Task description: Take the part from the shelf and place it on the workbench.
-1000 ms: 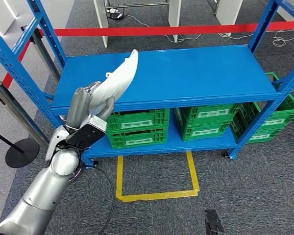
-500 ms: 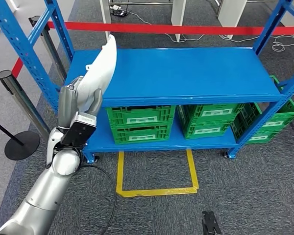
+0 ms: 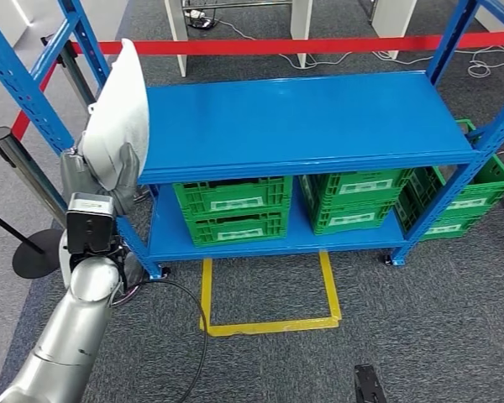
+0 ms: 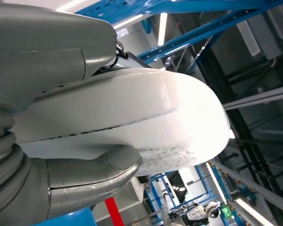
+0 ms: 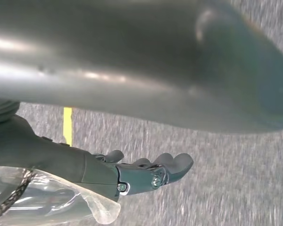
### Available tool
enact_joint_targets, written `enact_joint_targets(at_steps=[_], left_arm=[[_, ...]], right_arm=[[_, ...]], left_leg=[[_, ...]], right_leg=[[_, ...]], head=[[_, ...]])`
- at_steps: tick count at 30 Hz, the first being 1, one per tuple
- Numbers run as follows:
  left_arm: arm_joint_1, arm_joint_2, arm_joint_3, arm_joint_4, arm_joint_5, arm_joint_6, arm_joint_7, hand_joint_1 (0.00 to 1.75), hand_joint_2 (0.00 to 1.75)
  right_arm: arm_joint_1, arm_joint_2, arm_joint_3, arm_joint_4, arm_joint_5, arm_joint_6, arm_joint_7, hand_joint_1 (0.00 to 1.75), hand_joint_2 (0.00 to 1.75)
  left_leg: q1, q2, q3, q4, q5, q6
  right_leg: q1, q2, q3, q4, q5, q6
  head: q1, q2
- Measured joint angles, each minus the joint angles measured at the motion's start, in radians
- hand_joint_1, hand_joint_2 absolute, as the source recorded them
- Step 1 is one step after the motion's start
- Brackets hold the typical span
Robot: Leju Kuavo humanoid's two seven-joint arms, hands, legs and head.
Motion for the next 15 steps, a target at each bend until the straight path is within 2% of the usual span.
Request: enact_joint_targets(at_steps=[1, 2, 3, 4, 6, 7, 8, 10, 12, 14, 15], left_arm=[[0.004, 0.002, 0.004, -0.003, 0.010, -0.001, -0.001, 1.75, 1.75], [0.008, 0.004, 0.008, -0.006, 0.021, -0.002, -0.002, 1.75, 1.75], [0.012, 0.007, 0.013, -0.009, 0.033, -0.005, -0.003, 1.75, 1.75], [0.014, 0.010, 0.017, -0.012, 0.043, -0.009, -0.003, 1.75, 1.75], [0.015, 0.013, 0.024, -0.021, 0.060, -0.017, -0.003, 1.75, 1.75], [0.014, 0.014, 0.026, -0.025, 0.063, -0.021, -0.004, 1.75, 1.75], [0.013, 0.015, 0.028, -0.028, 0.065, -0.023, -0.005, 1.75, 1.75], [0.013, 0.016, 0.030, -0.030, 0.065, -0.029, -0.006, 1.75, 1.75], [0.013, 0.018, 0.031, -0.030, 0.063, -0.034, -0.008, 1.75, 1.75], [0.012, 0.018, 0.031, -0.030, 0.061, -0.037, -0.010, 1.75, 1.75], [0.012, 0.018, 0.031, -0.030, 0.061, -0.038, -0.010, 1.75, 1.75]], right_arm=[[0.000, 0.000, -0.002, 0.000, -0.003, 0.002, -0.001, 0.00, 0.00], [0.001, 0.000, -0.005, 0.001, -0.007, 0.007, -0.002, 0.00, 0.00], [0.002, 0.001, -0.007, 0.001, -0.010, 0.013, -0.001, 0.00, 0.00], [0.002, 0.001, -0.009, 0.002, -0.013, 0.019, 0.000, 0.00, 0.00], [0.002, 0.001, -0.014, 0.003, -0.018, 0.030, 0.006, 0.00, 0.00], [0.001, 0.001, -0.016, 0.003, -0.020, 0.033, 0.010, 0.00, 0.00], [0.000, 0.001, -0.019, 0.003, -0.022, 0.035, 0.016, 0.00, 0.00], [0.000, 0.001, -0.024, 0.004, -0.025, 0.038, 0.026, 0.00, 0.00], [0.000, 0.001, -0.029, 0.004, -0.026, 0.040, 0.033, 0.00, 0.00], [0.000, 0.002, -0.031, 0.004, -0.027, 0.040, 0.036, 0.00, 0.00], [0.000, 0.002, -0.033, 0.004, -0.028, 0.040, 0.037, 0.00, 0.00]], left_leg=[[0.002, 0.000, -0.028, 0.068, -0.030, -0.004], [0.005, 0.000, -0.049, 0.118, -0.045, -0.006], [0.006, 0.000, -0.056, 0.136, -0.042, -0.007], [0.008, 0.000, -0.046, 0.116, -0.021, -0.006], [0.009, -0.001, 0.013, -0.008, 0.047, -0.001], [0.008, -0.002, 0.043, -0.072, 0.070, 0.002], [0.006, -0.003, 0.063, -0.116, 0.081, 0.005], [0.003, -0.004, 0.070, -0.142, 0.080, 0.011], [0.006, -0.002, 0.068, -0.149, 0.085, 0.023], [0.010, 0.003, 0.067, -0.156, 0.091, 0.035], [0.009, 0.006, 0.066, -0.156, 0.092, 0.039]], right_leg=[[0.000, 0.000, -0.001, 0.000, 0.000, -0.002], [0.000, -0.001, -0.001, 0.001, 0.000, -0.002], [0.000, -0.001, -0.001, 0.001, 0.000, -0.002], [0.000, -0.001, -0.001, 0.002, 0.000, -0.002], [0.000, 0.000, 0.000, 0.003, 0.000, 0.000], [0.002, 0.000, -0.002, 0.004, 0.001, 0.002], [0.003, 0.001, -0.005, 0.005, 0.002, 0.007], [0.005, 0.001, -0.011, 0.004, 0.006, 0.018], [0.005, 0.001, -0.018, 0.006, 0.003, 0.028], [0.004, 0.001, -0.049, 0.064, -0.036, 0.035], [0.004, 0.001, -0.079, 0.126, -0.069, 0.037]], head=[[0.000, 0.000], [0.000, 0.000], [-0.001, 0.000], [-0.001, 0.000], [0.000, 0.000], [0.000, 0.000], [0.000, 0.000], [0.001, 0.000], [0.001, 0.000], [0.004, 0.000], [0.005, 0.000]])
